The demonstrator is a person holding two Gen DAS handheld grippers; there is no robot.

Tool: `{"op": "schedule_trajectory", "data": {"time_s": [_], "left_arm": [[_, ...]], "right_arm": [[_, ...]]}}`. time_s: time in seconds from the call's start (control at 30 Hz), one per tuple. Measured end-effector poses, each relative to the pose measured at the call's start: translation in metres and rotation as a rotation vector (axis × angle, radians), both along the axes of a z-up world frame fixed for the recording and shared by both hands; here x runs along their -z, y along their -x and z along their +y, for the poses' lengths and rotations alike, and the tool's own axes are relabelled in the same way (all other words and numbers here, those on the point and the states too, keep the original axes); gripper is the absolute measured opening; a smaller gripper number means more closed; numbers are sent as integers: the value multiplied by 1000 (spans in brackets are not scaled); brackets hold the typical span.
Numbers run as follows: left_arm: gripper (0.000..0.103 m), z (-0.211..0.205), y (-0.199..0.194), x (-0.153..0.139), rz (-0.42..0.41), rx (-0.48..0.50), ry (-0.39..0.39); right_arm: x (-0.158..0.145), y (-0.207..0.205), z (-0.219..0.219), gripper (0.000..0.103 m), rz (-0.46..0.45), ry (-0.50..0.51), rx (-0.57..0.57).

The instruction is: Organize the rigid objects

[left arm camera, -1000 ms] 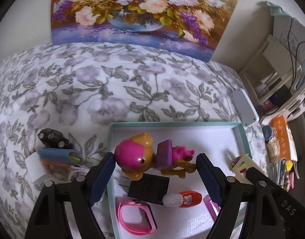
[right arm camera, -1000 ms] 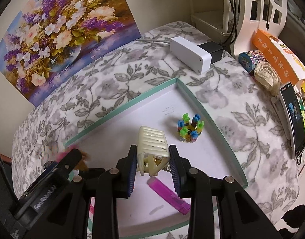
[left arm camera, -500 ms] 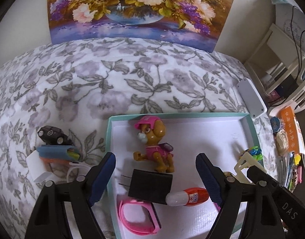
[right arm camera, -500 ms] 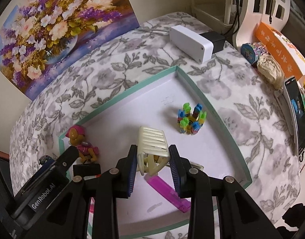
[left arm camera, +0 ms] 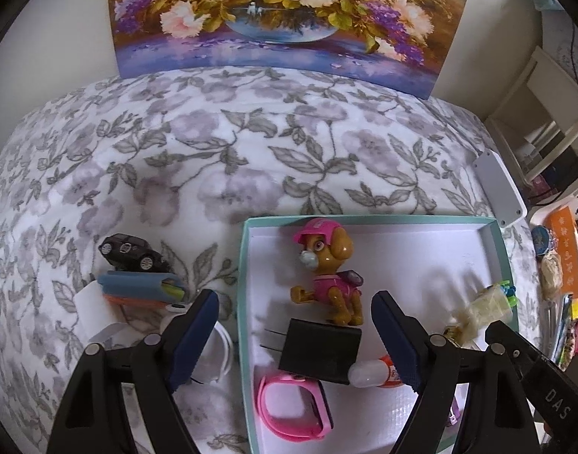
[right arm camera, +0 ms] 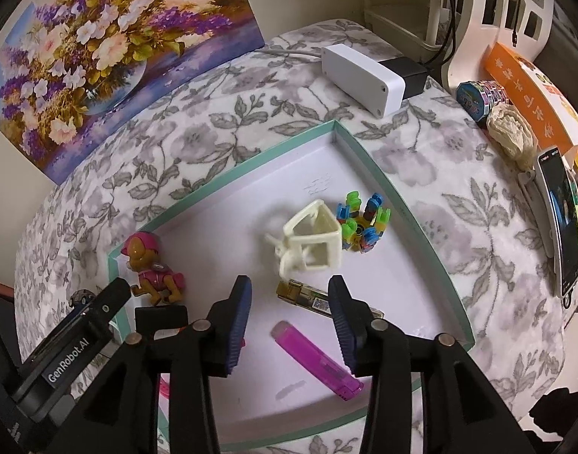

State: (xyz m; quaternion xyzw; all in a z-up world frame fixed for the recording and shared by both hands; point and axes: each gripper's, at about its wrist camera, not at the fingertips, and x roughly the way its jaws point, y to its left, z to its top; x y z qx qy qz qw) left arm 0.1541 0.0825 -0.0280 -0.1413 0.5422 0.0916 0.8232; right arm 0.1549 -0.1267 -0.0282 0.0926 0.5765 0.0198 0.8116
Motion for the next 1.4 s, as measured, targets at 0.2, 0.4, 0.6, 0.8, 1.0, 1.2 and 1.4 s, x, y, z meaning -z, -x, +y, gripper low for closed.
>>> {"op": "schedule_trajectory", "data": {"time_s": [0.2, 0.4, 0.6, 0.8, 1.0, 1.2, 1.4], "left_arm": [[99, 10, 2, 1, 5, -32, -7], [103, 19, 4, 3, 18, -64, -32], [103, 27, 6, 6, 27, -94, -60], [103, 33, 8, 8, 32, -125, -85], [103, 39, 10, 7, 29, -141, -70], [103, 42, 11, 6, 50, -130, -63], [103, 51, 19, -10, 46, -131, -67]], "right_arm": [[1, -1, 1, 66, -1, 20, -4], [5, -1, 2, 71, 10, 40, -4], [7, -1, 2, 82, 8, 63, -1], [7, -2, 2, 84, 6, 78, 1], [6, -1, 3, 84, 3, 79, -1], [-2, 2, 10, 84, -5, 88, -14], [-16, 9, 24, 84, -34, 83, -34]]}}
